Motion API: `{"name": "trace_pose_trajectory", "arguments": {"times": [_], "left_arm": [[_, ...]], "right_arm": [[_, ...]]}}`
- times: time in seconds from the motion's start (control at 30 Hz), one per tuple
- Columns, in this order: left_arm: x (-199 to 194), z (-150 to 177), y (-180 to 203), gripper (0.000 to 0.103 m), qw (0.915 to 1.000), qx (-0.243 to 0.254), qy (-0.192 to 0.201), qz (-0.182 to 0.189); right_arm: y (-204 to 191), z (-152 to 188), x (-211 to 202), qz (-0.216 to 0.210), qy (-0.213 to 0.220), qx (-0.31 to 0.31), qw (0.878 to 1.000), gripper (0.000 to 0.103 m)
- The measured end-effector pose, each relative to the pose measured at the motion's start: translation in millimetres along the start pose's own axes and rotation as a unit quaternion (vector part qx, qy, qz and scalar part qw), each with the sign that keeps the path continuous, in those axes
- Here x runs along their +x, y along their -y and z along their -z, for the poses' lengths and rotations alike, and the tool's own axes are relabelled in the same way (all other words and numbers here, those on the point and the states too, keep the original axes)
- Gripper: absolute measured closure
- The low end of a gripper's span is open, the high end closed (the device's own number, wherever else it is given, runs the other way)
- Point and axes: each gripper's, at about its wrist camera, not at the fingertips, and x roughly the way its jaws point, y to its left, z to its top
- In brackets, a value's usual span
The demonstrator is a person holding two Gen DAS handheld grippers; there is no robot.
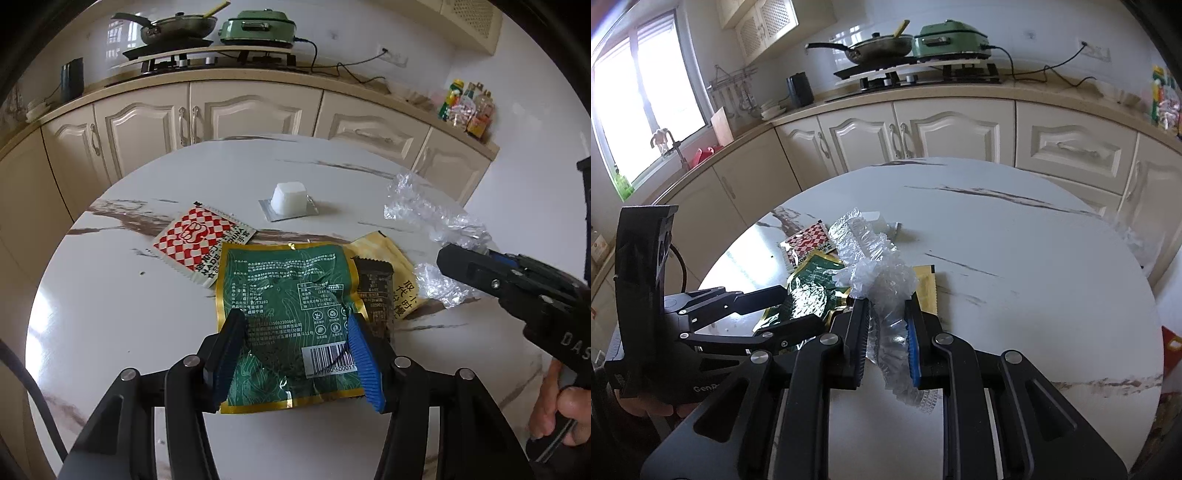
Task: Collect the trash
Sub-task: 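Carry packet and plastic bag over the blue bucket and open both grippers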
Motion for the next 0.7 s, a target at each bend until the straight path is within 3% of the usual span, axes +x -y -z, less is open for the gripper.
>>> {"name": "trace_pose_trajectory", "arguments": {"times": [0.33,0.5,0.7], "left_arm": [[-73,15,-18,0.051,0.9986,-0.008,0.053,0.003],[-130,44,-50,0.051,0.9959,-0.029,0.082,-0.025],[-200,97,-113,0.051,0.9888,-0.066,0.103,-0.086]], "right_arm": [[-31,0,-11,-0.011,0.010,-0.019,1.000,0.086],[-83,-5,-18,-0.041,0.021,-0.047,0.998,0.086],[-193,-3,-3,-0.108,0.021,-0.101,0.989,0.086]]}}
